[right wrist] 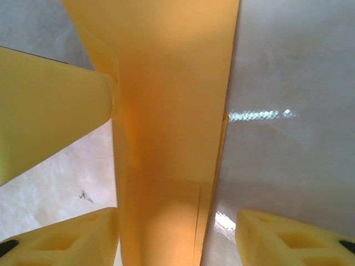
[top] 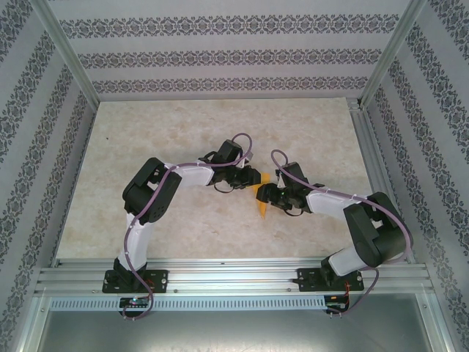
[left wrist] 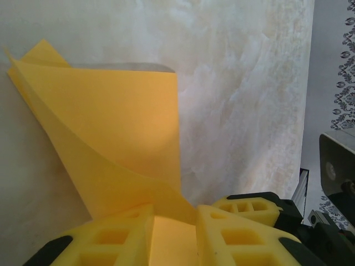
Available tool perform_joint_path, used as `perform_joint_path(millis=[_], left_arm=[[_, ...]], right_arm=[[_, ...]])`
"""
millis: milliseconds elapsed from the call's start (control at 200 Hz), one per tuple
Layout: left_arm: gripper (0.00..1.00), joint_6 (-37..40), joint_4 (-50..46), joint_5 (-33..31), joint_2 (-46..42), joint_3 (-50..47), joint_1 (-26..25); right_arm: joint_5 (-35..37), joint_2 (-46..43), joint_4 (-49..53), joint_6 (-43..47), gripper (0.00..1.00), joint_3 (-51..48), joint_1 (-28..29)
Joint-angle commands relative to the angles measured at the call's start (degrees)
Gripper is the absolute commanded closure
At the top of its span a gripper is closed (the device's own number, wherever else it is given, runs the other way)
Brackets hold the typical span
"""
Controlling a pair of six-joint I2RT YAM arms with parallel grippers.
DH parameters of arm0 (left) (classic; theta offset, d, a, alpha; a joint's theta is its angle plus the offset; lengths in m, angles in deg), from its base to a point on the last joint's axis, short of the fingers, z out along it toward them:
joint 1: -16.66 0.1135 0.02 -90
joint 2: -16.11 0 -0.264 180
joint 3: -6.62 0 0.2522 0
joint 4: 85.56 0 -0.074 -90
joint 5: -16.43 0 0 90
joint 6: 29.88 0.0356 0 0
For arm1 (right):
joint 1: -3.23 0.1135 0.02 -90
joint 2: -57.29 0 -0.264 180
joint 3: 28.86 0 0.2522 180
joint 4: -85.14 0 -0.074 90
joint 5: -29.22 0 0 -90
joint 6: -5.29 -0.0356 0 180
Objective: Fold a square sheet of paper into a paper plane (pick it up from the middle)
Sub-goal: Fold the wing for the fifth time at the center of the table.
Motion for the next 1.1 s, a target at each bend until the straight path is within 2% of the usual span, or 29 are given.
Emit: perform_joint_path(millis=[0,45,200,385,465,570,849,1094], left_arm=[[0.72,-0.5,1.5,0.3,-1.7,1.5,-0.5],[0.72,-0.5,1.5,0.2,-1.8,1.5,-0.5],[0.72,-0.6,1.3,0.3,-1.9,1.6,-0.5],[0.72,-0.6,1.3,0.3,-2.1,1.8,-0.5],[0.72,-0.6,1.2,0.4,-2.1,1.9,-0.5],[0.72,-0.5,1.2,0.3,-2.1,1.9,-0.5],[0.72,-0.5,1.2,0.4,-2.1,2.1,-0.5],[0.71,-0.4,1.0,0.5,-2.4,2.4,-0.5]], right_arm=[[0.1,2.2,-3.1,1.5,0.49,1.8,1.7],[0.2,2.2,-2.9,1.5,0.54,2.0,1.8],[2.7,1.9,0.3,2.2,0.53,3.2,2.1],[3.0,2.3,3.0,3.2,0.62,4.7,2.3],[3.9,1.6,3.5,2.7,0.57,4.6,2.6],[5.2,2.6,5.2,3.0,0.56,5.1,2.4],[2.7,4.8,1.3,1.7,0.58,3.7,1.9],[1.9,4.4,0.3,1.7,0.70,3.3,1.2]])
